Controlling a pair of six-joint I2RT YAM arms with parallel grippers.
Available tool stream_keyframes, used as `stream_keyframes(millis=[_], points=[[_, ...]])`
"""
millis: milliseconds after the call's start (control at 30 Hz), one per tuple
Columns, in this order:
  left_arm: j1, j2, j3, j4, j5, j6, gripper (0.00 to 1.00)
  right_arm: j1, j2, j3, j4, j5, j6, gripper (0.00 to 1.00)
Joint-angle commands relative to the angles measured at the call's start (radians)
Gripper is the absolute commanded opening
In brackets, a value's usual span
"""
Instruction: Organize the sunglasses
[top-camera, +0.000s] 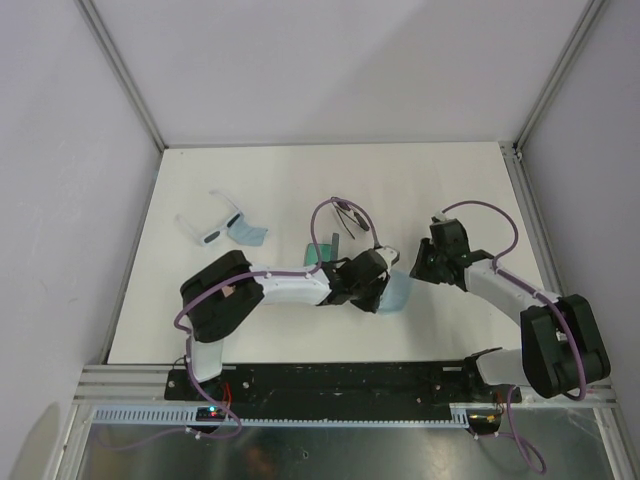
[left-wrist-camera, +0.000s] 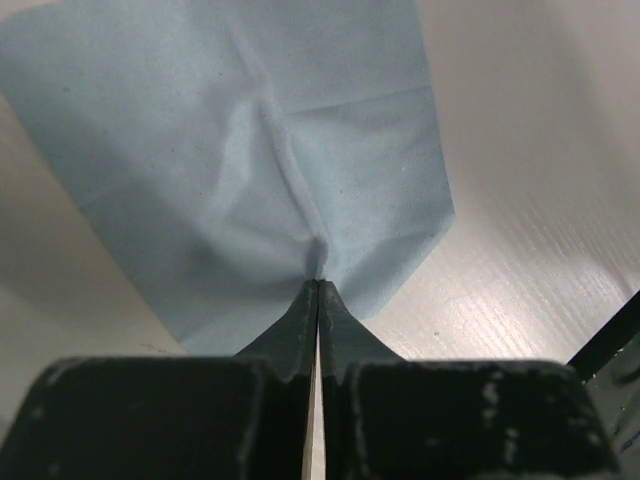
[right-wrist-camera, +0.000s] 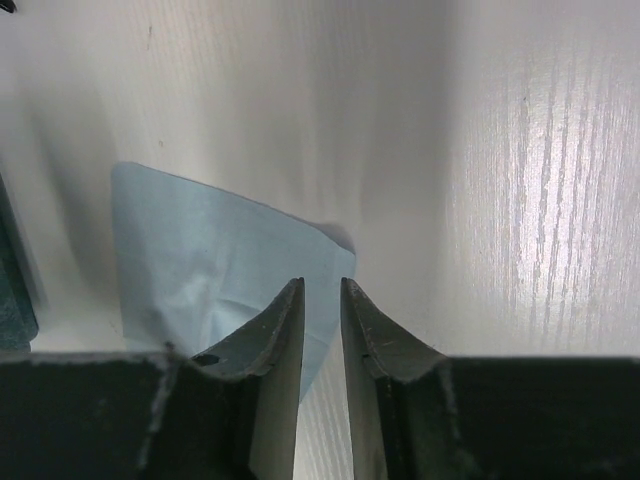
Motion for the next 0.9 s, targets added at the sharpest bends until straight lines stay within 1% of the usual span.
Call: stream_keyframes(millis=[0,200,433,633,767,867], points=[[-0.016,-0.010,0.008,-0.031,-0.005,0.030,0.00,-0.006,-0.028,0.002,0.004,-0.024,-0.021,0.27],[-0.017,-0.095,-0.027,-0.032,-0.005,0.052,0.00,-0.007,-0.032,0.002,0.017,-0.057,-0.021,0.28],[-0.017,-0.176,-0.017,-0.038,0.023,0.060,0.00,-0.023,-0.046,0.003,0.010,-0.082,-0.015,0.28],[-0.020,-0.161,0.034,-0.042,0.126,0.066,0.00,-0.086,-0.096,0.003,-0.027,-0.116,-0.032,0.29],[-0.027,-0.148,0.063,-0.045,0.159,0.062,0.00,-0.131,-0.126,0.003,-0.049,-0.143,-0.045,0.30],[-0.027,-0.169,0.074,-0.045,0.174,0.056,0.00,-0.153,-0.141,0.003,-0.059,-0.153,-0.054,0.30]])
